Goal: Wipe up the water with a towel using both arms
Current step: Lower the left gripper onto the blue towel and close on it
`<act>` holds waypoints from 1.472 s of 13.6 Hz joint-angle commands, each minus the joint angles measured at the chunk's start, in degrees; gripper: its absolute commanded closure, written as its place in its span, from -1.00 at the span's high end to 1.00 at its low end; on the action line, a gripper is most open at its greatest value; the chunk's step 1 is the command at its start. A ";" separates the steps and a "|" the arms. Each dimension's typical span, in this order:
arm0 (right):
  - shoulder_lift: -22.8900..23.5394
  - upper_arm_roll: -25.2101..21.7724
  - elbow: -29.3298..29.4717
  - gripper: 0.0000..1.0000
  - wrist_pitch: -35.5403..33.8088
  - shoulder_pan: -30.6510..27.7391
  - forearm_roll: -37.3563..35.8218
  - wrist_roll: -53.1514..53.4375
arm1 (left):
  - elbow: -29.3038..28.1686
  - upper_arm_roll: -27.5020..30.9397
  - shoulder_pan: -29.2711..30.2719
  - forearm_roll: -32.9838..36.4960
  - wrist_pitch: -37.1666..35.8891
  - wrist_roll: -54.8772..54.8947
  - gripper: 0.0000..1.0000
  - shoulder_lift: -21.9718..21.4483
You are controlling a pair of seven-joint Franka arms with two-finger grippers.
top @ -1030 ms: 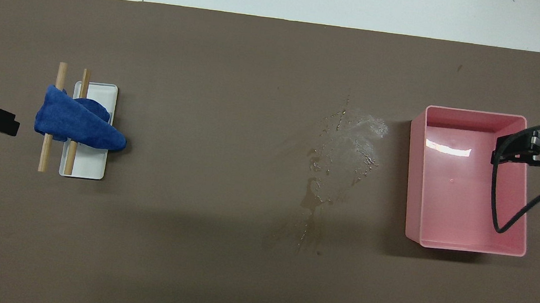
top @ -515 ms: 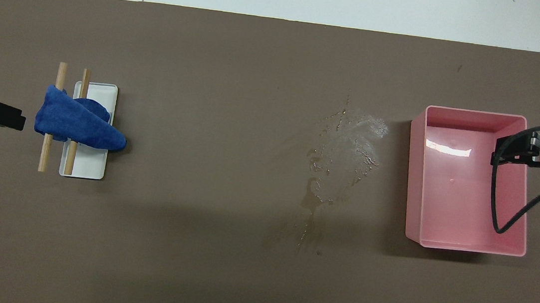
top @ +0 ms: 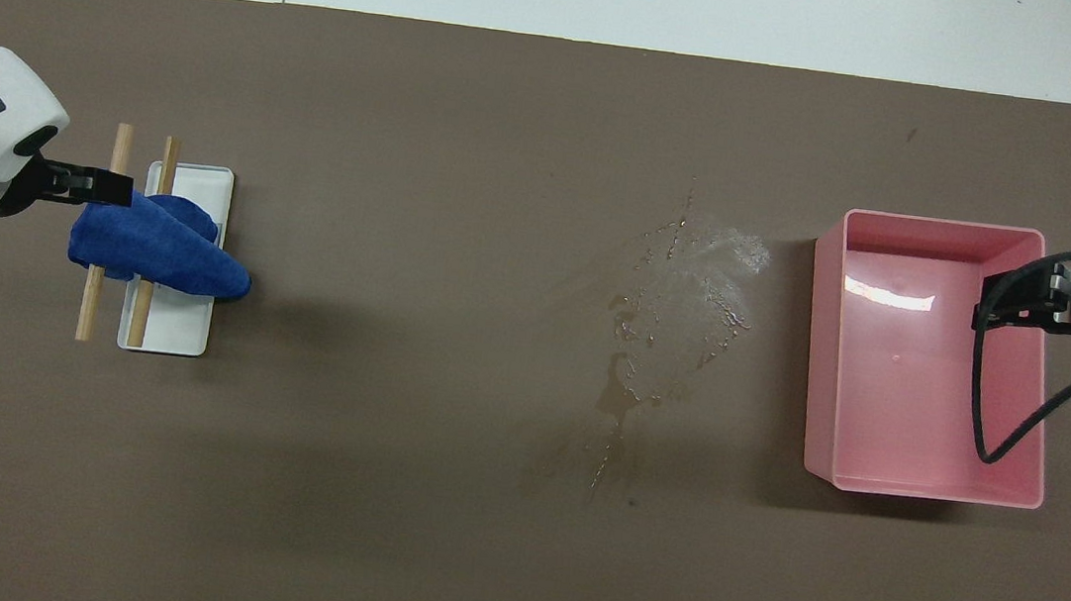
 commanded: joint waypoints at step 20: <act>-2.53 0.34 -3.81 1.00 1.98 -0.38 -0.06 2.40 | -7.86 -0.19 0.52 3.02 8.23 -4.58 -0.17 0.25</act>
